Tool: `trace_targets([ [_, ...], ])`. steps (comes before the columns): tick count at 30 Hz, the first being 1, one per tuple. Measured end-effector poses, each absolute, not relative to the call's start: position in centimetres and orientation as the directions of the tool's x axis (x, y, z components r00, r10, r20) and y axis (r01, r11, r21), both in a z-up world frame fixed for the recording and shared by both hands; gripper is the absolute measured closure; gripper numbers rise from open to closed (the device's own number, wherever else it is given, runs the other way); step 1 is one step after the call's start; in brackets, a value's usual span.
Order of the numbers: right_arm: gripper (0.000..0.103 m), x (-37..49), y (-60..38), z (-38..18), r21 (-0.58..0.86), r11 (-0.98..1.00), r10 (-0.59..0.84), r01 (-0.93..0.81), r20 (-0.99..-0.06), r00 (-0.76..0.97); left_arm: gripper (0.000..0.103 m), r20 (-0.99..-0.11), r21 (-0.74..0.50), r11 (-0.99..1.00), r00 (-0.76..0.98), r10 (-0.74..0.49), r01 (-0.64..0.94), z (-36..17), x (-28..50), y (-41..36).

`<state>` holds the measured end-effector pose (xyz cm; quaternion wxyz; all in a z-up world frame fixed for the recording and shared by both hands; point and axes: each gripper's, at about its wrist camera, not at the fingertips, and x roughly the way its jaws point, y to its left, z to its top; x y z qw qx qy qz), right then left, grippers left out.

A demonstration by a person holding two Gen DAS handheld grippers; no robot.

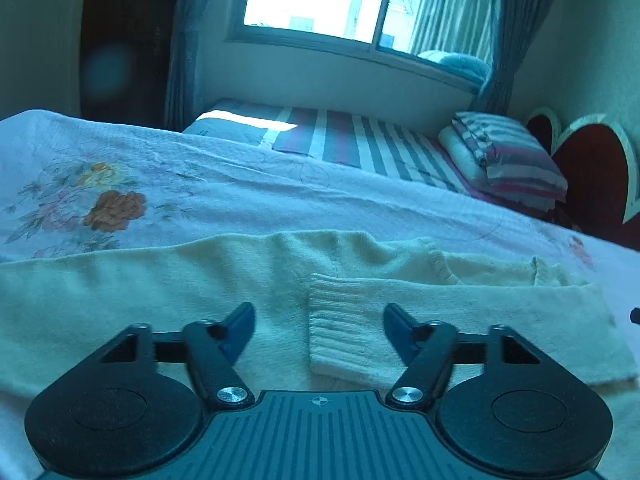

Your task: Fold small clothes

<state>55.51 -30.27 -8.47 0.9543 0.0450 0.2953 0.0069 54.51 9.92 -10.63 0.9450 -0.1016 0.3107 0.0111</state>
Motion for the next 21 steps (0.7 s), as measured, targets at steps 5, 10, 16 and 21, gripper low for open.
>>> trace_targets([
  [5,0.067,50.6,-30.1,-8.5,0.062,0.998,0.012,0.028,-0.572,0.82,0.019,-0.577,-0.295,0.926,0.816,0.024,-0.236,-10.6,48.5,16.0],
  [10,0.052,46.1,-29.5,-9.4,0.104,0.99,-0.014,0.096,-0.602,0.799,0.027,-0.565,-0.472,0.768,0.817,0.114,-0.433,-12.5,42.1,25.8],
  [16,0.052,44.4,-27.6,-9.1,0.167,0.971,-0.037,0.172,-0.604,0.796,0.052,-0.534,-0.62,0.555,0.817,0.218,-0.554,-14.1,38.0,35.7],
  [21,0.052,44.6,-24.7,-8.1,0.174,0.971,-0.03,0.166,-0.596,0.803,0.052,-0.544,-0.66,0.475,0.806,0.232,-0.582,-15.4,38.0,40.3],
])
